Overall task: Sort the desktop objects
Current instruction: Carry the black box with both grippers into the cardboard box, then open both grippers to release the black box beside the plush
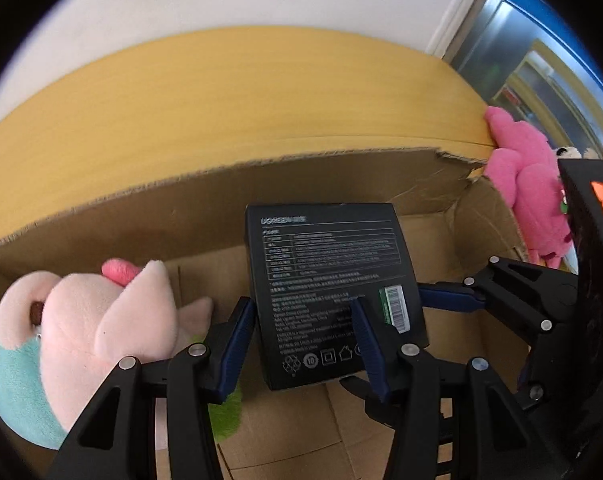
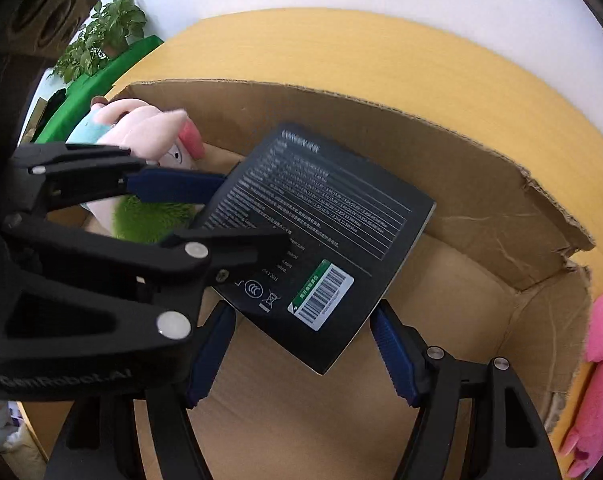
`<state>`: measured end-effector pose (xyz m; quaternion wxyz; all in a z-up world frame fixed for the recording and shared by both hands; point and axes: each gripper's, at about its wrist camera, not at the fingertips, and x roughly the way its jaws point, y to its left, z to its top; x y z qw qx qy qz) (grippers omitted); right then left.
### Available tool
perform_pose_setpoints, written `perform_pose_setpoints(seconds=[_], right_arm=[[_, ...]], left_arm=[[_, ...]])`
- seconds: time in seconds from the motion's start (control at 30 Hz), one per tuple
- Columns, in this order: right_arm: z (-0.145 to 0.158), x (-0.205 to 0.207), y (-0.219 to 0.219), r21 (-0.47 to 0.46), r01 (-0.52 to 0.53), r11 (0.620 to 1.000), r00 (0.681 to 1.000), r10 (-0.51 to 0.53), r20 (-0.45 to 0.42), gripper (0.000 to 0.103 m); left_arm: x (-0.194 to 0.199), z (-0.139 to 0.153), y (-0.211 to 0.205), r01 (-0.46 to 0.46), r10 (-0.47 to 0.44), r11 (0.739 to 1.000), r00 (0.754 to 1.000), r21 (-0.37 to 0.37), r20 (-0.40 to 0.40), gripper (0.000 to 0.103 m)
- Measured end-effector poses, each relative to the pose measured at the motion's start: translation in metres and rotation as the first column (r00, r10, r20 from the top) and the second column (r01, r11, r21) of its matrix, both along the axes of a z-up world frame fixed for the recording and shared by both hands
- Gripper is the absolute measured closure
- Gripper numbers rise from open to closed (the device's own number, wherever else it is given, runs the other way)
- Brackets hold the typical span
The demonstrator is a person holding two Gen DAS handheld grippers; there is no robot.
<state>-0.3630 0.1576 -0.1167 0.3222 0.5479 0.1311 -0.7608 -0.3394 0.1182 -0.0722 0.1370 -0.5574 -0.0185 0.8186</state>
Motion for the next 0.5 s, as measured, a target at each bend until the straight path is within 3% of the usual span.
perform_pose_setpoints(seconds=[0.17, 0.27, 0.4, 0.43, 0.5], right_arm=[[-0.001, 0.003, -0.003, 0.013, 0.005, 1.0, 1.0, -0.005, -0.009, 0.033], [0.01, 0.012, 0.004, -0.02, 0.057, 0.998, 0.998, -0.058, -0.02, 0.028], [0.042, 0.037, 0.018, -0.053, 0.098, 0.994, 0.99, -0.103, -0.096, 0.015], [0.051, 0.045, 0.019, -0.077, 0.108, 0.991, 0.987, -0.116, -0.115, 0.006], [0.071, 0.065, 0.026, -0.117, 0.146, 0.982, 0.973, -0.164, -0.161, 0.001]], left_arm=[[-0.001, 0.001, -0.004, -0.018, 0.018, 1.0, 0.999, -0.001, 0.032, 0.054], [0.007, 0.006, -0.011, -0.033, 0.033, 0.999, 0.999, 0.013, 0.022, 0.054], [0.031, 0.035, -0.016, -0.021, 0.02, 1.0, 0.996, -0.001, -0.088, 0.054], [0.044, 0.049, -0.018, -0.027, 0.027, 1.0, 0.99, -0.003, -0.137, 0.054], [0.072, 0.076, -0.026, -0.028, 0.033, 0.999, 0.973, 0.025, -0.229, 0.053]])
